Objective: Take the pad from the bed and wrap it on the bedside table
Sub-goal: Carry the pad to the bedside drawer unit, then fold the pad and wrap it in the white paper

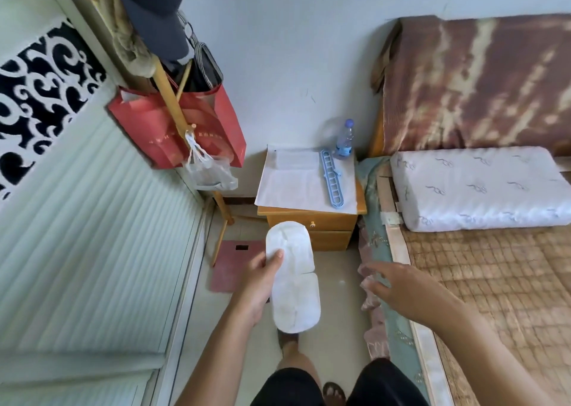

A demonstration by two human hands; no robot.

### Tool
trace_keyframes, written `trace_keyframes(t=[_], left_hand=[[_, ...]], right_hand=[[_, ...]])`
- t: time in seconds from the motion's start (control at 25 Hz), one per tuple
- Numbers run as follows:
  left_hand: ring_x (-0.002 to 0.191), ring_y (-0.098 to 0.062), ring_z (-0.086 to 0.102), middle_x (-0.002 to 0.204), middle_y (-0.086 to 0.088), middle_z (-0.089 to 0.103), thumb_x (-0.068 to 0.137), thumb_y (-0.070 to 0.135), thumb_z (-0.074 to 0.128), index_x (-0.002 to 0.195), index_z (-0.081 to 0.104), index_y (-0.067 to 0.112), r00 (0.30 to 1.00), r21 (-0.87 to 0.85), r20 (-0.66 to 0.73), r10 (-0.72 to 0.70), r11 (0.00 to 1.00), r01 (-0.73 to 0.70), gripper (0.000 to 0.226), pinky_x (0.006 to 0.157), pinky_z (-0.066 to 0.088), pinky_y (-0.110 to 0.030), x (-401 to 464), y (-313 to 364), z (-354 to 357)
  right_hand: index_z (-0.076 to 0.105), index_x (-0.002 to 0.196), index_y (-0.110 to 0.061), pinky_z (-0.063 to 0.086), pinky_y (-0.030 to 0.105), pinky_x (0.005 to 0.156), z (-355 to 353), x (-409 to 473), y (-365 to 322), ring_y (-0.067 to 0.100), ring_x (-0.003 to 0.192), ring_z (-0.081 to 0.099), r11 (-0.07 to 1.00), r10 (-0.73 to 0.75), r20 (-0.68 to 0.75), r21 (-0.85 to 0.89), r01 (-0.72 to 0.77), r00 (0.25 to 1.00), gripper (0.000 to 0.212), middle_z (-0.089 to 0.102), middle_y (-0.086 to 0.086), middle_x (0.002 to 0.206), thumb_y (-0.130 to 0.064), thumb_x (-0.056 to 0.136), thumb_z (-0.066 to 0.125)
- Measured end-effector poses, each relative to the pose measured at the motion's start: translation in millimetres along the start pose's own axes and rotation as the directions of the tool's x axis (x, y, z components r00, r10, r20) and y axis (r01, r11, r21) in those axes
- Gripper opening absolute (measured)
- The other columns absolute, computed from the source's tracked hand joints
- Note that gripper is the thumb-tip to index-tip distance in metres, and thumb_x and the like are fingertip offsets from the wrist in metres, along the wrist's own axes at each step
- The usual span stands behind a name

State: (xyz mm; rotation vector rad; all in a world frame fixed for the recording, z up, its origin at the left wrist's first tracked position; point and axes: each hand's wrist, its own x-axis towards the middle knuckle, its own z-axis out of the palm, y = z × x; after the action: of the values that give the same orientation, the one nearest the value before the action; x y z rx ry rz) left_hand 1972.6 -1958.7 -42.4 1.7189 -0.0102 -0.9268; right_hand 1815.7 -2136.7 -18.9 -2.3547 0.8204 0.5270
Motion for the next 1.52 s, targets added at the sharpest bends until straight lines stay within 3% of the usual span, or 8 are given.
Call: trace_keyframes(t=[0.28,0.44,0.6,0.8,0.96,1.08,1.32,1.52], left_hand=[[0.101,-0.032,0.067,0.109,-0.014,0.071,0.095,0.024,0.052,0.108,0.065,0.012,1.0,-0.056,0.011,-0.028,0.998,0.029,0.022,0.091,0.054,-0.052,162.4,67.7,-10.6],[0.086,-0.02,0.068,0.101,-0.006,0.07,0.094,0.025,0.053,0.093,0.065,0.024,0.997,-0.05,0.044,-0.067,0.996,0.069,0.012,0.062,0.055,-0.03,247.4,107.5,-13.0],[0.094,-0.026,0.068,0.108,-0.009,0.07,0.096,0.021,0.051,0.097,0.065,0.022,0.991,-0.064,0.084,-0.108,0.991,0.113,0.015,0.073,0.056,-0.038,306.4,137.6,-1.8],[0.092,-0.026,0.067,0.108,-0.009,0.069,0.096,0.017,0.05,0.112,0.061,0.013,0.98,-0.242,0.123,-0.156,0.953,0.182,0.02,0.056,0.057,-0.03,360.6,159.5,33.2],[0.093,-0.03,0.063,0.109,-0.011,0.066,0.096,0.012,0.05,0.116,0.058,0.011,0.984,-0.319,0.016,-0.177,0.932,0.173,0.022,0.052,0.056,-0.03,393.2,163.5,59.5],[0.091,-0.021,0.068,0.101,-0.002,0.071,0.093,0.01,0.054,0.102,0.063,0.021,0.99,-0.363,0.013,-0.144,0.921,0.138,0.017,0.06,0.059,-0.029,415.1,160.2,69.2],[0.115,-0.005,0.058,0.115,0.013,0.062,0.084,-0.008,0.058,0.088,0.071,0.03,0.989,0.097,0.084,0.119,0.987,-0.127,0.04,0.082,0.049,-0.01,435.4,137.4,77.3],[0.119,0.009,0.044,0.129,0.025,0.042,0.088,-0.004,0.055,0.097,0.067,0.041,0.966,0.281,0.211,0.147,0.938,-0.204,0.048,0.086,0.046,-0.003,447.4,121.4,62.5]], right_hand=[[0.043,0.134,-0.025,0.046,0.036,0.098,-53.2,153.3,-29.2,0.018,0.113,0.056,0.996,0.054,-0.001,0.069,-0.054,0.999,0.044,0.058,0.002,0.13,-0.042,0.093,0.045],[0.045,0.132,-0.029,0.05,0.035,0.095,-78.5,236.3,-52.3,0.016,0.11,0.059,0.991,0.087,0.029,0.097,-0.09,0.996,0.042,0.06,-0.002,0.127,-0.043,0.092,0.048],[0.04,0.135,-0.032,0.047,0.029,0.091,-97.1,298.6,-53.0,0.016,0.113,0.056,0.973,0.085,0.059,0.209,-0.096,0.995,0.045,0.057,-0.002,0.13,-0.044,0.092,0.048],[0.056,0.109,-0.044,0.048,0.012,0.075,-118.4,365.2,-40.8,0.001,0.099,0.061,0.679,-0.048,0.222,0.722,-0.131,0.974,0.026,0.064,-0.021,0.107,-0.049,0.084,0.058],[0.063,0.101,-0.013,0.058,0.03,0.079,-124.0,410.7,-18.3,0.016,0.089,0.067,0.432,0.017,0.289,0.861,-0.268,0.957,0.022,0.069,0.004,0.1,-0.027,0.084,0.066],[0.061,0.092,-0.012,0.059,0.04,0.079,-125.7,440.3,-6.7,0.023,0.087,0.066,0.304,0.096,0.317,0.893,-0.331,0.943,0.012,0.067,0.008,0.093,-0.02,0.085,0.065],[0.058,0.091,-0.013,0.062,0.035,0.065,-111.8,477.7,-11.8,0.029,0.09,0.067,0.028,0.167,0.346,0.934,-0.356,0.923,0.009,0.066,0.017,0.108,-0.013,0.094,0.05],[0.064,0.101,-0.013,0.061,0.041,0.072,-94.2,494.9,-9.6,0.03,0.092,0.071,-0.146,0.094,0.438,0.894,-0.423,0.894,0.038,0.074,0.014,0.1,-0.044,0.094,0.045]])
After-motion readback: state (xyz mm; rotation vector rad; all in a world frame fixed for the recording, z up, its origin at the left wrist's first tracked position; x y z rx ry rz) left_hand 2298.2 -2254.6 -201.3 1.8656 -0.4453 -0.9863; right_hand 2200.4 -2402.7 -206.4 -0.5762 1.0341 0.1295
